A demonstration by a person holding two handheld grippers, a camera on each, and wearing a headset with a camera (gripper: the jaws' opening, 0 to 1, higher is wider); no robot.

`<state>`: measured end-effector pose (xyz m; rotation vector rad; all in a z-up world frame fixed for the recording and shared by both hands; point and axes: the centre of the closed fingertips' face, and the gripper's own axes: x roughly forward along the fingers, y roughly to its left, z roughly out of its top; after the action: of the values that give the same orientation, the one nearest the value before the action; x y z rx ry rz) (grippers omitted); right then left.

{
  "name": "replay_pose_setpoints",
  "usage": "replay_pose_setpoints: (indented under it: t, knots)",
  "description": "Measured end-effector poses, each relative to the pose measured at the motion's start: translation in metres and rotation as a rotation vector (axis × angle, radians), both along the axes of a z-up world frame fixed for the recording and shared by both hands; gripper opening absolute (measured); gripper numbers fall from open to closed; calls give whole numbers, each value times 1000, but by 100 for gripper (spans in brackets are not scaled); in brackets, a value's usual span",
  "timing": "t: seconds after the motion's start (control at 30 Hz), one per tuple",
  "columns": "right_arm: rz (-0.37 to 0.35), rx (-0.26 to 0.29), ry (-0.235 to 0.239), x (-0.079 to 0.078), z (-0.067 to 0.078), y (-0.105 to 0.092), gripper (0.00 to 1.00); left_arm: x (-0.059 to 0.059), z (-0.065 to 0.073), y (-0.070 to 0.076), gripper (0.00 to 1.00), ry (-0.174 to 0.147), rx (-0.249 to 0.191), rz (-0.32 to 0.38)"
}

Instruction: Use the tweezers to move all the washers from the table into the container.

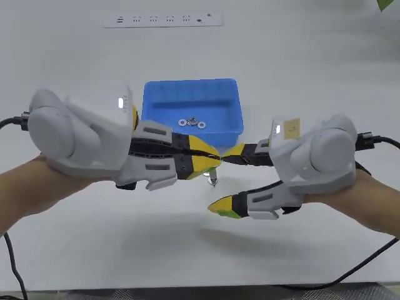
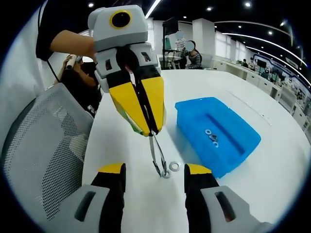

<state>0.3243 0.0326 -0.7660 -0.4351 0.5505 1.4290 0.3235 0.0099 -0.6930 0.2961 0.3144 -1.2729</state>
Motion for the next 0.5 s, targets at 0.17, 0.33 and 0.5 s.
replay_pose_setpoints:
  t: [0.17,0.33,0.5]
  knots:
    - [32,11,-5,2,-4,6,29,0,0,1,5,7,-7,9]
    - [47,8,-10,3,-6,9,23,0,0,1,5,9,-6,5]
    - [96,-10,-38,0,-7,11,16,0,-1,2,5,19,-9,5]
